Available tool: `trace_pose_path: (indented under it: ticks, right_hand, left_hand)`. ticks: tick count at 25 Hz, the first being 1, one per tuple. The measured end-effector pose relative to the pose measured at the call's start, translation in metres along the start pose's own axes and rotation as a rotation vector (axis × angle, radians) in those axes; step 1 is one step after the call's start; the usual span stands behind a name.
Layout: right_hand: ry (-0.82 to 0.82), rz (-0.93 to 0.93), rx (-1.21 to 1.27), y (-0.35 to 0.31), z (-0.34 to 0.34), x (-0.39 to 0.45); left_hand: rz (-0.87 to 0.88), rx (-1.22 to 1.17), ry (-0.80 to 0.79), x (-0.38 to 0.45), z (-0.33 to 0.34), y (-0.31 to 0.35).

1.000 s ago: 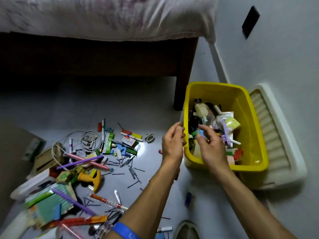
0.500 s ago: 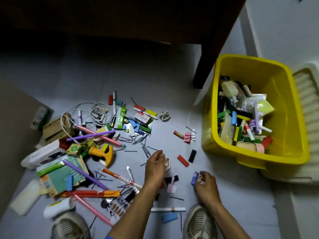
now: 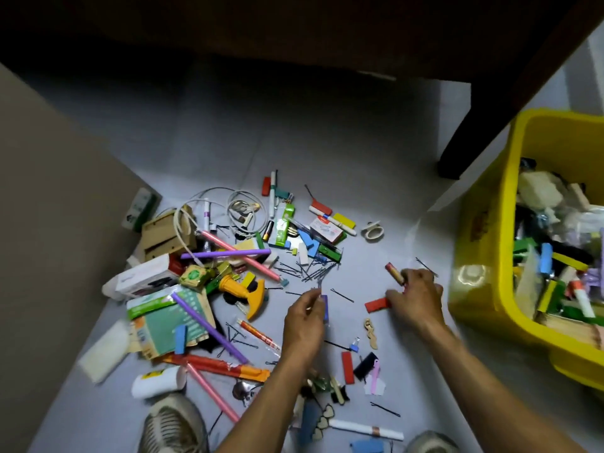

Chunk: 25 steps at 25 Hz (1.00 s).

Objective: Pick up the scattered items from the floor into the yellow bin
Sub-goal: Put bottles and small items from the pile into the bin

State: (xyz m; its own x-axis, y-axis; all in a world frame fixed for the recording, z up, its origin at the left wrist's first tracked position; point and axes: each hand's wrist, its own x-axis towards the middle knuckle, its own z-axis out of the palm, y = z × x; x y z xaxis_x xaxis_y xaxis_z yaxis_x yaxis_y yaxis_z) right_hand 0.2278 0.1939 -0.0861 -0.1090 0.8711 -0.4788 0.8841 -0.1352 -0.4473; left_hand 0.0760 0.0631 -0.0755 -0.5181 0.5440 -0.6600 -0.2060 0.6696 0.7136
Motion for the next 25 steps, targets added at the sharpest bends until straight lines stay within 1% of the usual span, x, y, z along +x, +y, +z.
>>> trace_pose_path:
  ticks: [3,4,6,7,9,10,11,12,13,15,16,18,20,22,25]
  right_hand:
    - [-0.134,-0.170,0.038,-0.021,0.042,-0.037]
    - [-0.133,-0.225,0.010,-0.030,0.049,-0.043]
    - [-0.061,-0.317,-0.026,-0.053,0.051,-0.035]
    - [-0.026,-0.352,-0.015,-0.067,0.047,-0.024]
    - [0.024,-0.409,-0.055,-0.096,0.037,0.008]
    - [0.037,-0.413,-0.140,-0.108,0.031,0.026]
    - [0.036,-0.391,-0.238,-0.119,0.028,0.046]
    - [0.017,-0.339,-0.309,-0.127,0.025,0.063]
    - [-0.014,-0.278,-0.323,-0.132,0.027,0.078]
    - [-0.072,-0.208,-0.277,-0.135,0.040,0.095]
    - [-0.076,-0.217,-0.278,-0.135,0.049,0.096]
    - [-0.080,-0.298,-0.274,-0.135,0.070,0.086]
    - [-0.154,-0.385,-0.198,-0.143,0.089,0.068]
    - [-0.231,-0.393,-0.068,-0.154,0.103,0.051]
    - [-0.380,-0.268,0.238,-0.161,0.118,0.026]
  left_hand:
    - [-0.027,-0.032,0.004,0.001,-0.024,-0.003]
    - [-0.029,-0.038,0.006,0.003,-0.033,-0.002]
    - [-0.011,-0.046,0.057,0.012,-0.057,0.004]
    - [0.010,-0.042,0.121,0.018,-0.071,0.010]
    - [0.056,0.022,0.355,0.036,-0.100,0.022]
    - [0.066,0.092,0.484,0.045,-0.113,0.026]
    - [0.064,0.188,0.580,0.055,-0.126,0.029]
    - [0.043,0.274,0.624,0.064,-0.137,0.031]
    - [0.026,0.326,0.619,0.073,-0.146,0.032]
    - [-0.022,0.345,0.521,0.094,-0.159,0.034]
    - [-0.059,0.370,0.466,0.104,-0.160,0.033]
    - [-0.093,0.471,0.382,0.118,-0.153,0.035]
    - [-0.049,0.483,0.330,0.123,-0.138,0.036]
    - [-0.006,0.356,0.266,0.121,-0.122,0.037]
    - [0.022,0.135,0.144,0.113,-0.104,0.027]
